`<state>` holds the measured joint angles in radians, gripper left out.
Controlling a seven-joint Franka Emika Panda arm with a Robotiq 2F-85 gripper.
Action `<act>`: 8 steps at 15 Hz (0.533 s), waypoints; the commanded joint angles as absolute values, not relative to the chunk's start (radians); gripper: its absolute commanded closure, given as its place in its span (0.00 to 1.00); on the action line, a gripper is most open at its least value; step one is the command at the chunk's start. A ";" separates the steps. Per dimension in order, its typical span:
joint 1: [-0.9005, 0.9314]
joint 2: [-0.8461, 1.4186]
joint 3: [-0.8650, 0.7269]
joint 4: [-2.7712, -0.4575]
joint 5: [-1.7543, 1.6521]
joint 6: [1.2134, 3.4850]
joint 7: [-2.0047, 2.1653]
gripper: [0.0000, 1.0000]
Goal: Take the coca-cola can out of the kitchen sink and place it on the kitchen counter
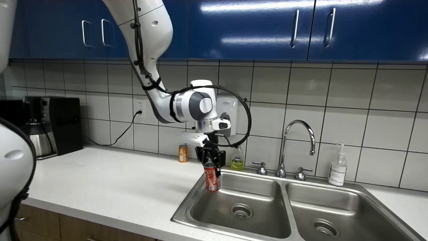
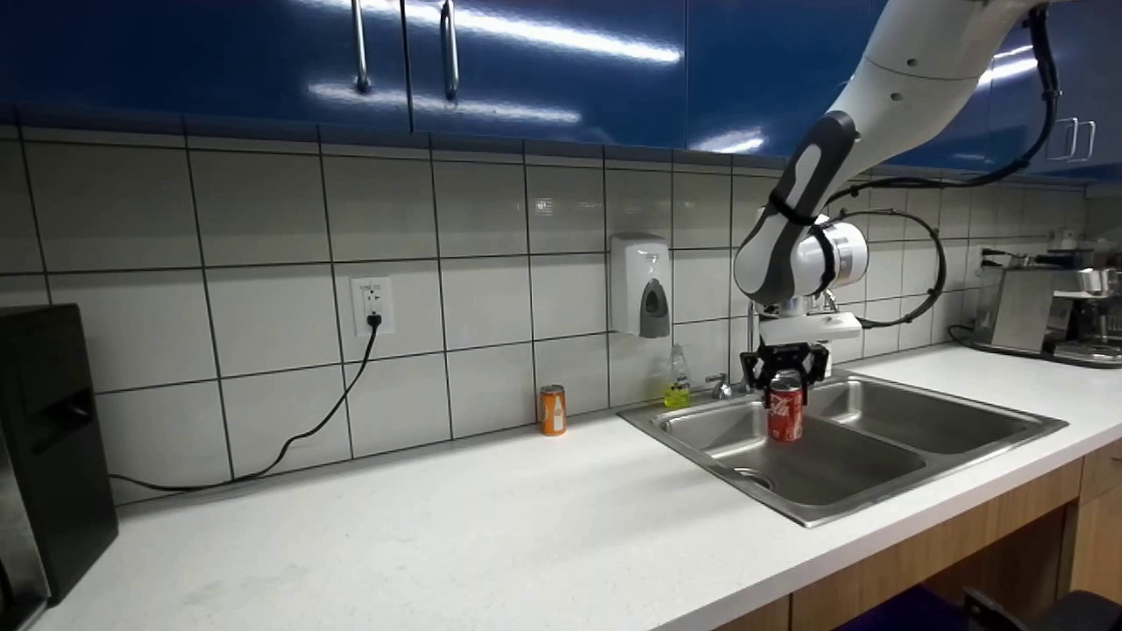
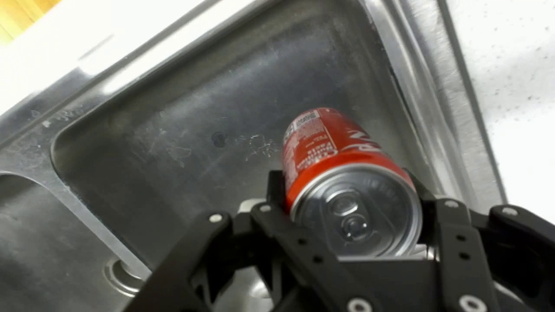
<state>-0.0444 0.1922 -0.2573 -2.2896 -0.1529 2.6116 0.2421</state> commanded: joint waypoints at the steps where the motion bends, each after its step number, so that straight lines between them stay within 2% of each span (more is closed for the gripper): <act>1: -0.009 0.094 -0.205 -2.355 -0.223 2.584 0.271 0.62; 8: 0.050 0.100 -0.069 -2.356 -0.206 2.558 0.214 0.62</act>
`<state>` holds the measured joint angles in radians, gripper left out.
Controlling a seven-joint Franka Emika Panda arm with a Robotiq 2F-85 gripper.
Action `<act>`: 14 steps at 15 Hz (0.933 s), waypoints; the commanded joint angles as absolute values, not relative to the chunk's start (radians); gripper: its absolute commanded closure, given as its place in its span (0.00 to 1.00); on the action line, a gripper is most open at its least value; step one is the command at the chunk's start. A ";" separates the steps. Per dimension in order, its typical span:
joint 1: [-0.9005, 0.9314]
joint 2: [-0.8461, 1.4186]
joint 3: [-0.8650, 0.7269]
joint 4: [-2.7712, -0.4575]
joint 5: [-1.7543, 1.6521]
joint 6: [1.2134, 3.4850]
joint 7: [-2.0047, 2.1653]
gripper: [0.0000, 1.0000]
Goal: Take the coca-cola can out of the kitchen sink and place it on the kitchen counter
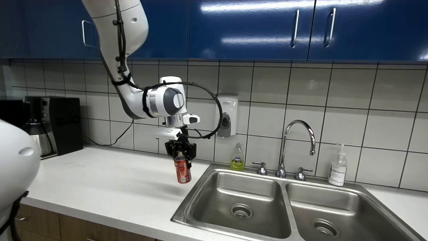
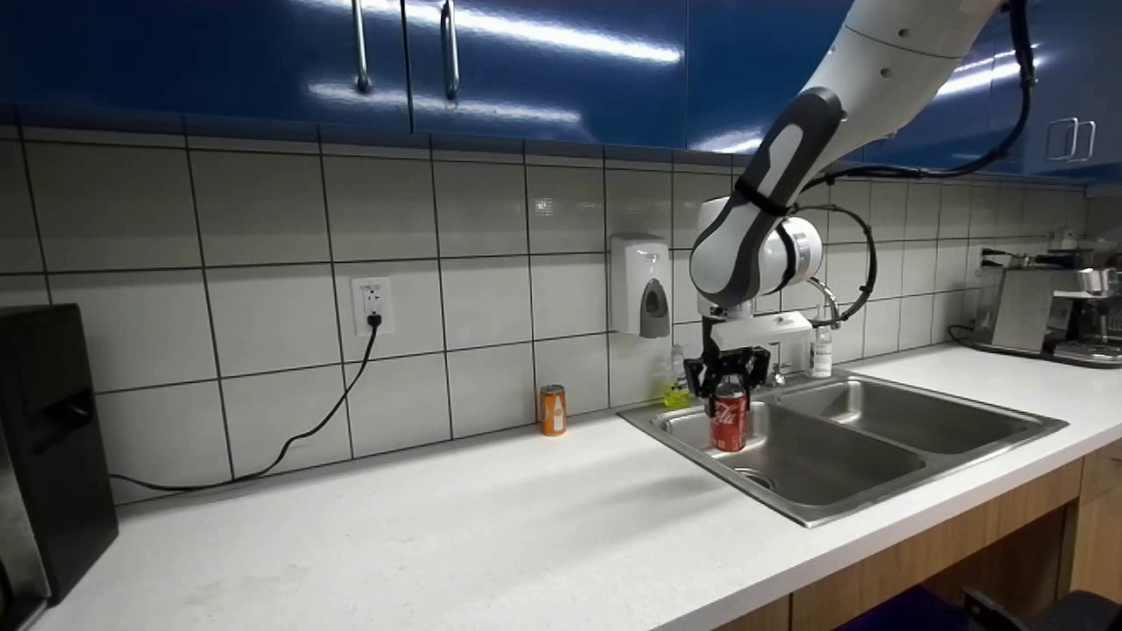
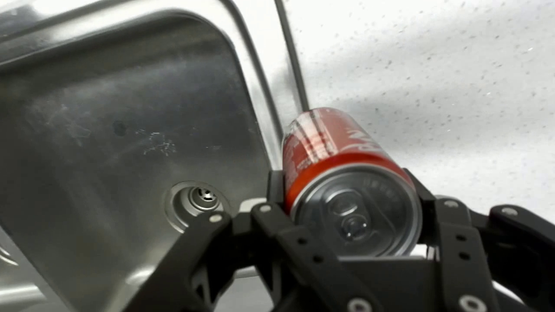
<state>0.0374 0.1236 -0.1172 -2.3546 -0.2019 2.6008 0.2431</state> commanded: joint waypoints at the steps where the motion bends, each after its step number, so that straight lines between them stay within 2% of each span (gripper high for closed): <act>1: 0.060 0.110 -0.050 -2.348 -0.201 2.551 0.205 0.62; 14: 0.128 0.257 0.071 -2.251 -0.157 2.492 0.097 0.62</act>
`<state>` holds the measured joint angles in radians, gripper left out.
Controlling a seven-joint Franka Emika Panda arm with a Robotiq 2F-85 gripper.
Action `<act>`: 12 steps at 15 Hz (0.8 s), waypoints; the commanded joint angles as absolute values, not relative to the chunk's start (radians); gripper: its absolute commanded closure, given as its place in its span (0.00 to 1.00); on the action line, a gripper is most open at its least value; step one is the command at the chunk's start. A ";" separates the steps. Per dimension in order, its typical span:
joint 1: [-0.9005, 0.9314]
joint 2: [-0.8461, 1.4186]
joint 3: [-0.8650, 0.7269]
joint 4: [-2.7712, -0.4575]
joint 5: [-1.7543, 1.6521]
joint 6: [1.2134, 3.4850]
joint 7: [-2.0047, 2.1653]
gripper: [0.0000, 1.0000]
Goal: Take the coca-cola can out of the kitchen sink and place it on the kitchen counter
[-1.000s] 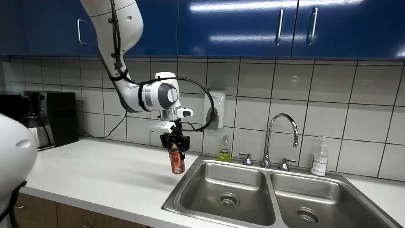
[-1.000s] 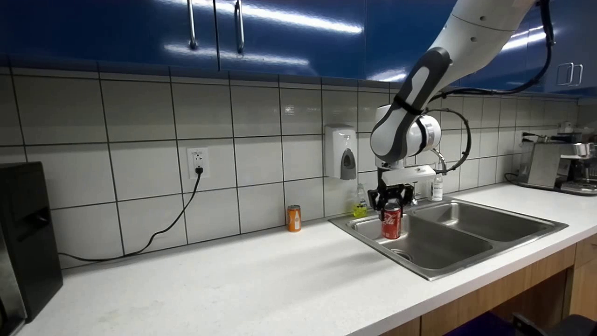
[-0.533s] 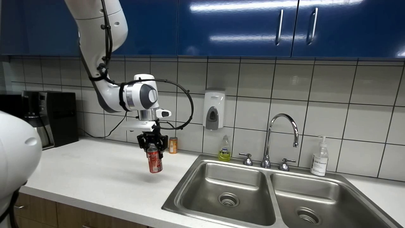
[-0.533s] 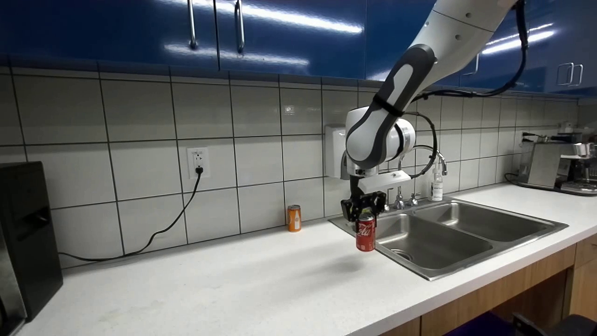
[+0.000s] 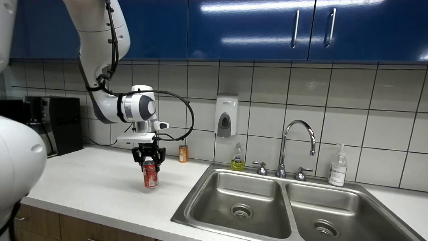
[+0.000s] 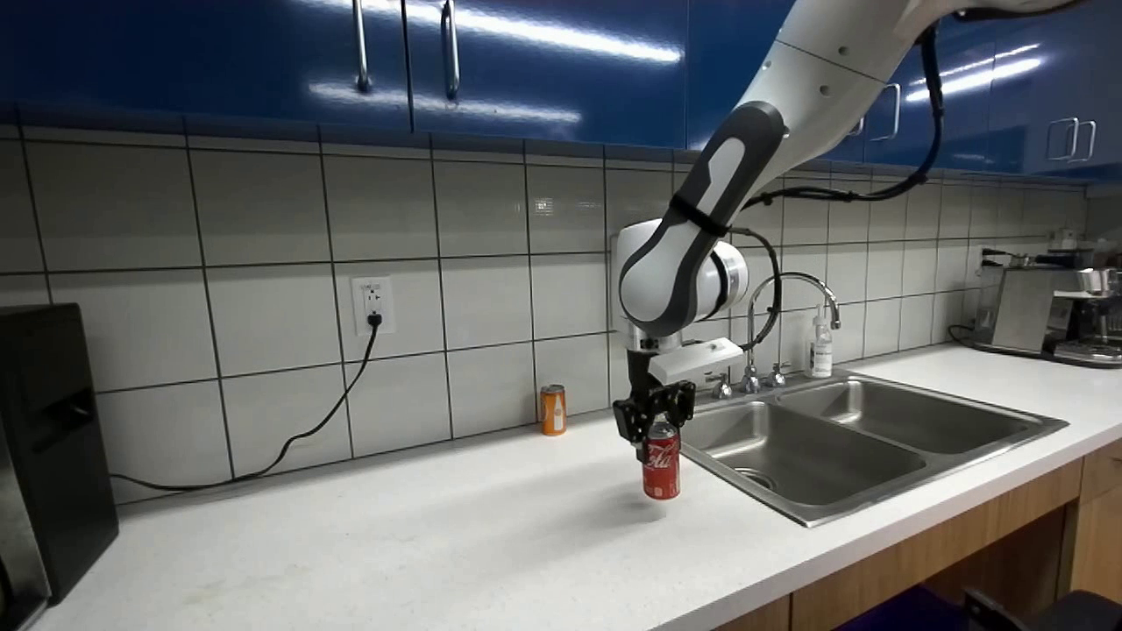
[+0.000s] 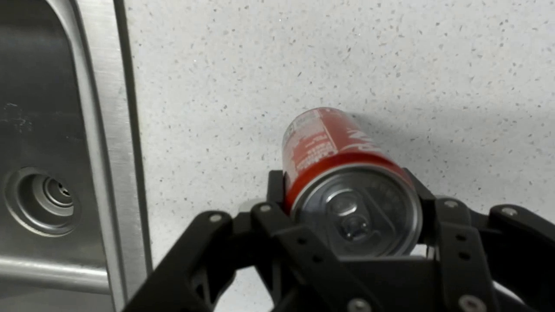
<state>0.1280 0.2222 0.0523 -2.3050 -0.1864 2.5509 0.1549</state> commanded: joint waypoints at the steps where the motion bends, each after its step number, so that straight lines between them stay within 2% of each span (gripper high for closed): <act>1: 0.129 0.270 0.076 -2.241 -0.151 2.483 0.084 0.62; 10: 0.129 0.325 0.081 -2.206 -0.142 2.457 0.050 0.62; 11: 0.131 0.324 0.078 -2.209 -0.147 2.459 0.055 0.59; 12: 0.130 0.324 0.079 -2.209 -0.146 2.459 0.056 0.12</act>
